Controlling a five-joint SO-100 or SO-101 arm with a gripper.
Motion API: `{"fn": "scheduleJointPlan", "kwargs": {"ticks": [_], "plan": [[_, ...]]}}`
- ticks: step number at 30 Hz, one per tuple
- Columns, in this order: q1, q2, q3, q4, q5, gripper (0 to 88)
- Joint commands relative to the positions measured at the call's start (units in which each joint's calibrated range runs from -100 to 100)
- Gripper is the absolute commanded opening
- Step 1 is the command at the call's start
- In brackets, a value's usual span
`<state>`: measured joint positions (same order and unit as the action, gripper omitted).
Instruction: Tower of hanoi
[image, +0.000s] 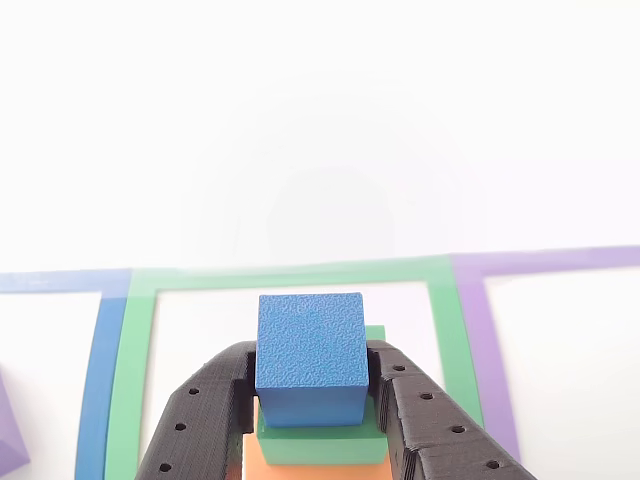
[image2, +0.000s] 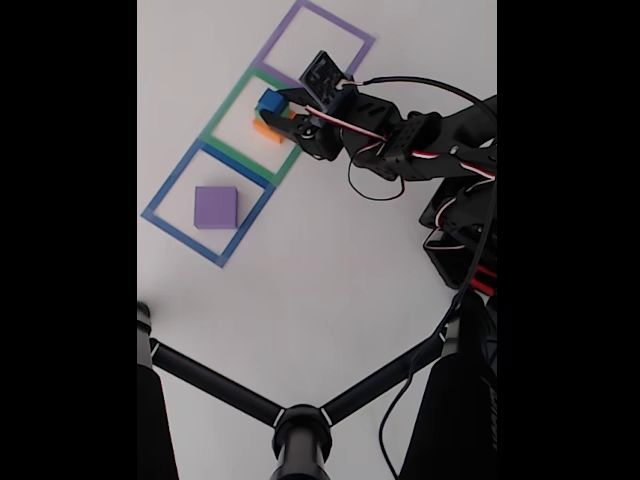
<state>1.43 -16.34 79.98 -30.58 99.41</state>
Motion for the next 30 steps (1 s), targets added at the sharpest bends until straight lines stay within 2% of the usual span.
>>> {"fn": "scheduleJointPlan", "kwargs": {"ticks": [1,10,15,21,30], "plan": [[-0.9,-0.3,-0.7,-1.9,0.6,4.1],[-1.6,-3.0,-0.9,-0.8,0.6,4.0],[-2.6,-9.5,-3.1,8.2,0.6,3.7],[-3.4,-21.7,-10.8,31.8,0.6,3.3],[-6.0,-32.6,-39.4,82.2,0.6,3.2]]}}
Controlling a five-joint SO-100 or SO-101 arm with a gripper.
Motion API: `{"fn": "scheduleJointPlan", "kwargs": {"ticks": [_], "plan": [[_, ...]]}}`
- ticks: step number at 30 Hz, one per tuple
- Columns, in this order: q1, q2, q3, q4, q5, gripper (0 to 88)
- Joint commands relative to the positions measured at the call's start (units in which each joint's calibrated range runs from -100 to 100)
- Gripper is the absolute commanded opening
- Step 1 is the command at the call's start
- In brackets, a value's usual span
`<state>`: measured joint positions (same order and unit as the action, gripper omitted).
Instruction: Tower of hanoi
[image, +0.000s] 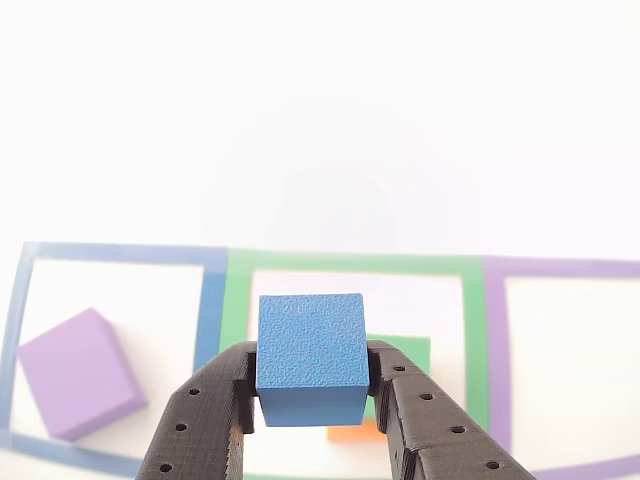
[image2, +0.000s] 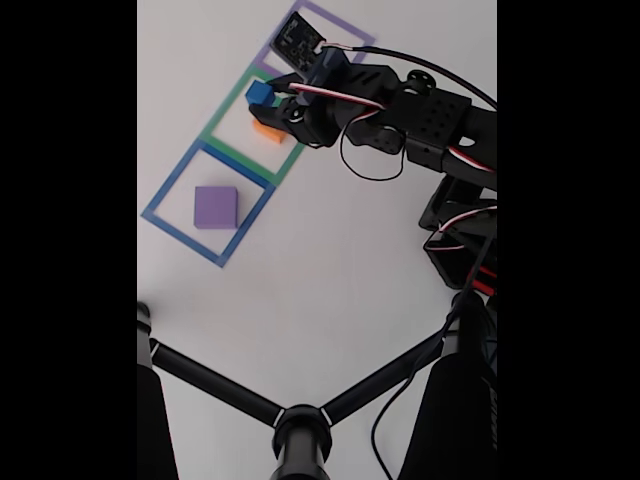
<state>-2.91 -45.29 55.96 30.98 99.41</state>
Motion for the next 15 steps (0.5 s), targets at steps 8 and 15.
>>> {"fn": "scheduleJointPlan", "kwargs": {"ticks": [8,15], "plan": [[-6.9,-2.6,-37.3,43.3,0.6,3.1],[-11.0,-2.1,-45.1,50.6,0.6,2.7]]}}
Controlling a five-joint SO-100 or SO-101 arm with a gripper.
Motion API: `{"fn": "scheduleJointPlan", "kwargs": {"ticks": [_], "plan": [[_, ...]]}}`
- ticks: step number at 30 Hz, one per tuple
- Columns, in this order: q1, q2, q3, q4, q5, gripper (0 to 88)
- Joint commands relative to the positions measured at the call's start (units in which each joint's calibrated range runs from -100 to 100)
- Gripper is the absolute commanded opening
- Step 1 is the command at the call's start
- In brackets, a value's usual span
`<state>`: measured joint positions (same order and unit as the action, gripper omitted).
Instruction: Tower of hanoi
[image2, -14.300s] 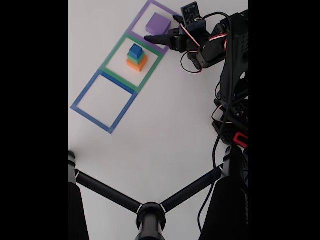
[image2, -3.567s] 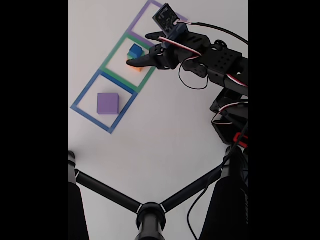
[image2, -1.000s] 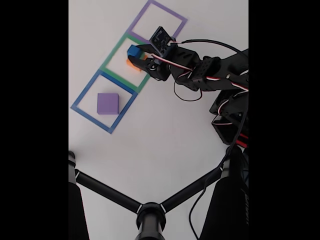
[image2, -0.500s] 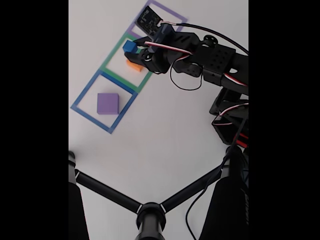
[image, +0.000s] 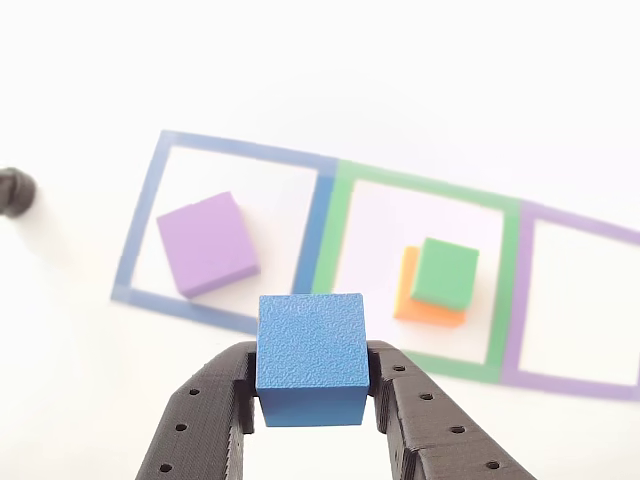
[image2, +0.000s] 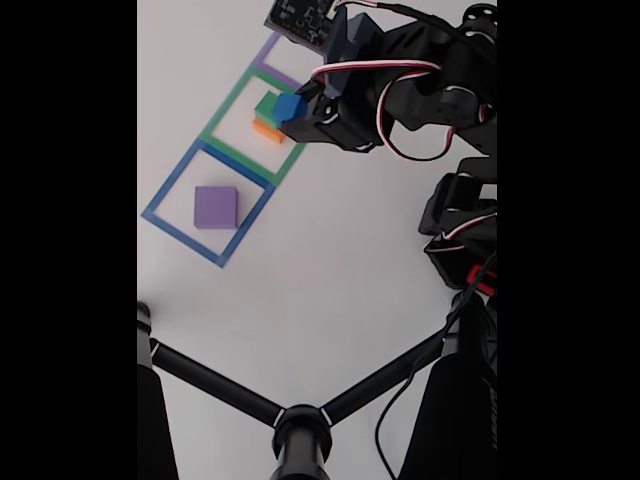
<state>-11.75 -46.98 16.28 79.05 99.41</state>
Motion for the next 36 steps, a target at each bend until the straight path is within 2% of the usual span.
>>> {"fn": "scheduleJointPlan", "kwargs": {"ticks": [1,11,17,23,28,36], "plan": [[-2.7,-0.3,-6.3,3.3,0.6,2.6],[-7.2,1.6,-11.5,6.8,0.6,2.5],[-8.3,2.0,-3.7,-0.4,0.6,2.5],[-8.4,1.6,14.3,-19.9,0.6,2.5],[-9.2,3.5,32.5,-46.3,0.6,2.2],[-11.1,13.8,47.8,-77.2,0.6,2.2]]}}
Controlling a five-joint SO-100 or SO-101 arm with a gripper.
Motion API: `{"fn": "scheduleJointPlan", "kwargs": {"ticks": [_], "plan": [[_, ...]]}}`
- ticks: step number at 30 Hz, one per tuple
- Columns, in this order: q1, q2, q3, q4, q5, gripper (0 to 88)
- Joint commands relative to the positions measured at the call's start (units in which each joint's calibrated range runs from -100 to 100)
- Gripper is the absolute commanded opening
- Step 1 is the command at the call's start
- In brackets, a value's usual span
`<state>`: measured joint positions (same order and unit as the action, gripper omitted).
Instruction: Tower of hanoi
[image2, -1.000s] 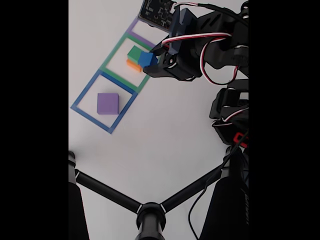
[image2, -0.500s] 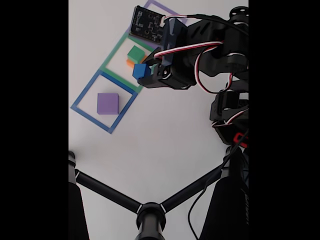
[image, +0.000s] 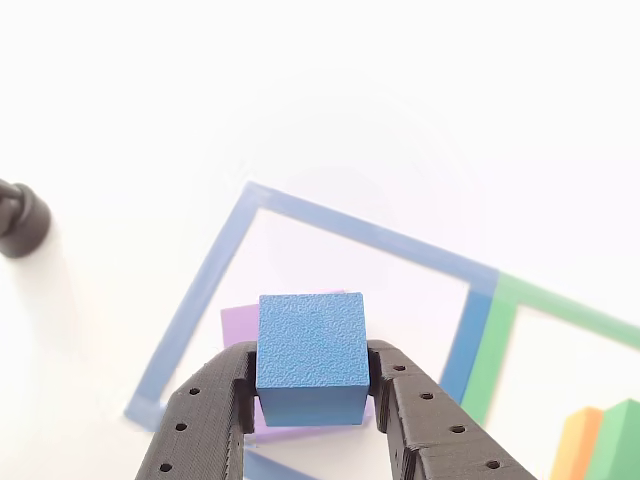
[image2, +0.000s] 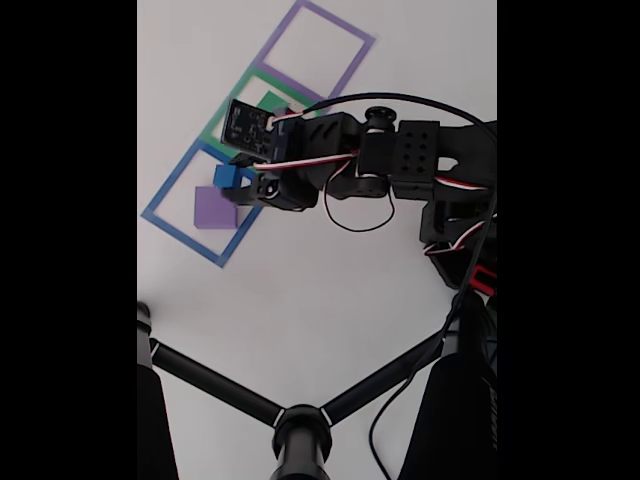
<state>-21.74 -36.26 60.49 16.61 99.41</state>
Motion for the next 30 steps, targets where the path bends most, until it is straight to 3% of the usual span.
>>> {"fn": "scheduleJointPlan", "kwargs": {"ticks": [1,11,30], "plan": [[-1.2,4.6,4.7,-17.5,0.6,2.2],[-0.5,19.2,10.7,-40.8,0.6,2.2],[0.1,35.4,9.7,-57.3,0.6,2.5]]}}
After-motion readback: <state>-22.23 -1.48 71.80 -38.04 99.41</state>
